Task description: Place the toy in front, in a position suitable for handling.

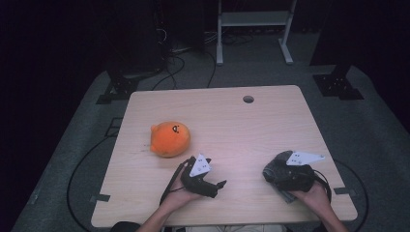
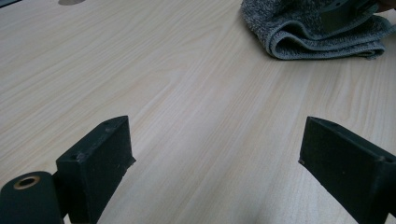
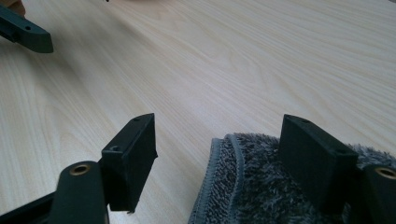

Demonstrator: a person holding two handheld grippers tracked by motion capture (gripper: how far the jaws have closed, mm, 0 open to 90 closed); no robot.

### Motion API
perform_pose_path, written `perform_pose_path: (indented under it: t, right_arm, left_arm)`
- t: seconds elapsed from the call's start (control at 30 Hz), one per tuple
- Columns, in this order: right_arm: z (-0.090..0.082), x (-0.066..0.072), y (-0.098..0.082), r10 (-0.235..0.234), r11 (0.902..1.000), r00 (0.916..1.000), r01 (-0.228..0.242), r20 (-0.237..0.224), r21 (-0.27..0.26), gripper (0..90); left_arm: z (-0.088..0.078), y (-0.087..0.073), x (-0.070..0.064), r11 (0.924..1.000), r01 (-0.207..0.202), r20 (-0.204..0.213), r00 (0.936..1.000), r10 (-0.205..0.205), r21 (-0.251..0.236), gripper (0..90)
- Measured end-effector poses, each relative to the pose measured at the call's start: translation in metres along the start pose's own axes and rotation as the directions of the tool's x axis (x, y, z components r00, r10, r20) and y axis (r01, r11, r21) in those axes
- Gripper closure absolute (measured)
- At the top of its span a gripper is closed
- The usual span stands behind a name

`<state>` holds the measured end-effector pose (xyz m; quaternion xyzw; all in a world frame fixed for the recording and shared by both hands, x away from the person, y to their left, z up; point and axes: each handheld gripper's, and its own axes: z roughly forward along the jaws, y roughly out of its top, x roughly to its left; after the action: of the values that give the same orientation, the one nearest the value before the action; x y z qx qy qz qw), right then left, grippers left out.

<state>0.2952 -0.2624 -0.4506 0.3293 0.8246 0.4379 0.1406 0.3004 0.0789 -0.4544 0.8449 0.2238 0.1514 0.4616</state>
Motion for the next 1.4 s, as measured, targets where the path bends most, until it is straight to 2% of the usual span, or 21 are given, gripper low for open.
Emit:
perform_pose_path:
  t: [0.2, 0.27, 0.4, 0.5, 0.67, 0.7, 0.83, 0.9, 0.93, 0.97, 1.0, 1.07, 1.1, 1.13, 1.2, 1.23, 1.27, 1.3, 1.33, 1.37, 1.4]
  right_arm:
    - [0.0, 0.0, -0.001, 0.0, 1.0, 1.0, 0.0, -0.003, 0.001, 26.8]
    - [0.0, 0.0, -0.001, 0.002, 1.0, 1.0, -0.002, -0.003, 0.0, 26.7]
    - [-0.001, -0.001, -0.001, 0.003, 1.0, 1.0, -0.003, -0.003, -0.002, 26.7]
    - [-0.002, -0.001, -0.001, 0.011, 0.9999, 0.9999, -0.011, -0.007, -0.011, 26.7]
    - [-0.001, -0.002, -0.001, 0.018, 0.9998, 0.9998, -0.018, -0.009, -0.009, 26.7]
    - [-0.001, -0.002, -0.001, 0.018, 0.9998, 0.9998, -0.018, -0.009, -0.009, 26.7]
    - [-0.002, -0.001, -0.001, 0.021, 0.9997, 0.9998, -0.021, -0.006, -0.013, 26.6]
    - [-0.002, -0.002, -0.001, 0.022, 0.9997, 0.9997, -0.022, -0.006, -0.014, 26.5]
    - [-0.003, -0.002, -0.001, 0.023, 0.9996, 0.9997, -0.023, -0.005, -0.016, 26.4]
    - [-0.003, -0.002, -0.001, 0.023, 0.9996, 0.9997, -0.023, -0.005, -0.016, 26.4]
    - [-0.004, -0.002, -0.001, 0.021, 0.9995, 0.9998, -0.021, 0.001, -0.025, 26.7]
    - [-0.007, -0.002, 0.0, 0.01, 0.9989, 0.9998, -0.009, 0.014, -0.047, 26.9]
    - [-0.008, -0.002, 0.0, 0.016, 0.9982, 0.9998, -0.015, 0.012, -0.058, 26.9]
    - [-0.009, -0.003, 0.0, 0.024, 0.9976, 0.9996, -0.023, 0.012, -0.065, 26.9]
    - [-0.01, -0.004, -0.001, 0.027, 0.9976, 0.9995, -0.026, 0.017, -0.065, 27.0]
    - [-0.01, -0.005, -0.001, 0.031, 0.9976, 0.9994, -0.03, 0.017, -0.063, 27.2]
    - [-0.01, -0.004, -0.001, 0.033, 0.9976, 0.9993, -0.031, 0.019, -0.062, 27.4]
    - [-0.01, -0.004, -0.001, 0.028, 0.9975, 0.9994, -0.027, 0.019, -0.065, 27.4]
    - [-0.01, -0.004, 0.0, 0.029, 0.9973, 0.9994, -0.028, 0.018, -0.068, 27.3]
    - [-0.01, -0.004, 0.0, 0.029, 0.9973, 0.9994, -0.028, 0.018, -0.068, 27.3]
    - [-0.011, -0.004, 0.0, 0.03, 0.9971, 0.9994, -0.029, 0.018, -0.07, 27.3]
  left_arm:
    - [0.0, 0.002, -0.001, 1.0, -0.008, 0.002, 1.0, 0.008, -0.004, 9.1]
    - [-0.002, 0.004, 0.002, 0.9998, -0.018, -0.02, 0.9996, 0.018, -0.002, 9.0]
    - [-0.009, 0.01, 0.011, 0.9995, -0.007, -0.052, 0.9986, 0.006, -0.03, 8.6]
    - [-0.017, 0.013, 0.02, 0.9979, 0.02, -0.07, 0.9972, -0.025, -0.062, 8.3]
    - [-0.029, 0.016, 0.031, 0.9958, 0.012, -0.122, 0.9922, -0.023, -0.091, 8.3]
    - [-0.029, 0.016, 0.031, 0.9958, 0.012, -0.122, 0.9922, -0.023, -0.091, 8.3]
    - [-0.045, 0.019, 0.049, 0.9923, 0.019, -0.177, 0.9834, -0.041, -0.122, 8.3]
    - [-0.051, 0.02, 0.057, 0.9924, 0.02, -0.193, 0.9803, -0.043, -0.121, 8.2]
    - [-0.055, 0.02, 0.062, 0.9926, 0.016, -0.213, 0.9761, -0.042, -0.12, 8.0]
    - [-0.055, 0.02, 0.062, 0.9926, 0.016, -0.213, 0.9761, -0.042, -0.12, 7.5]
    - [-0.06, 0.018, 0.071, 0.9894, 0.031, -0.226, 0.9721, -0.063, -0.142, 7.5]
    - [-0.066, 0.016, 0.081, 0.9891, 0.04, -0.252, 0.9649, -0.075, -0.141, 7.0]
    - [-0.066, 0.016, 0.081, 0.9891, 0.04, -0.252, 0.9649, -0.075, -0.141, 6.7]
    - [-0.072, 0.015, 0.09, 0.9865, 0.051, -0.261, 0.961, -0.091, -0.156, 6.7]
    - [-0.077, 0.013, 0.098, 0.984, 0.048, -0.282, 0.9545, -0.096, -0.171, 6.6]
    - [-0.079, 0.012, 0.102, 0.9826, 0.062, -0.281, 0.9533, -0.11, -0.175, 6.6]
    - [-0.079, 0.012, 0.102, 0.9826, 0.062, -0.281, 0.9533, -0.11, -0.175, 6.6]
    - [-0.081, 0.009, 0.111, 0.9874, 0.064, -0.299, 0.9483, -0.105, -0.144, 6.5]
    - [-0.081, 0.009, 0.111, 0.9874, 0.064, -0.299, 0.9483, -0.105, -0.144, 6.5]
    - [-0.081, 0.007, 0.115, 0.9876, 0.065, -0.309, 0.9452, -0.107, -0.143, 6.5]
    - [-0.083, 0.005, 0.122, 0.985, 0.087, -0.302, 0.9445, -0.129, -0.149, 6.5]
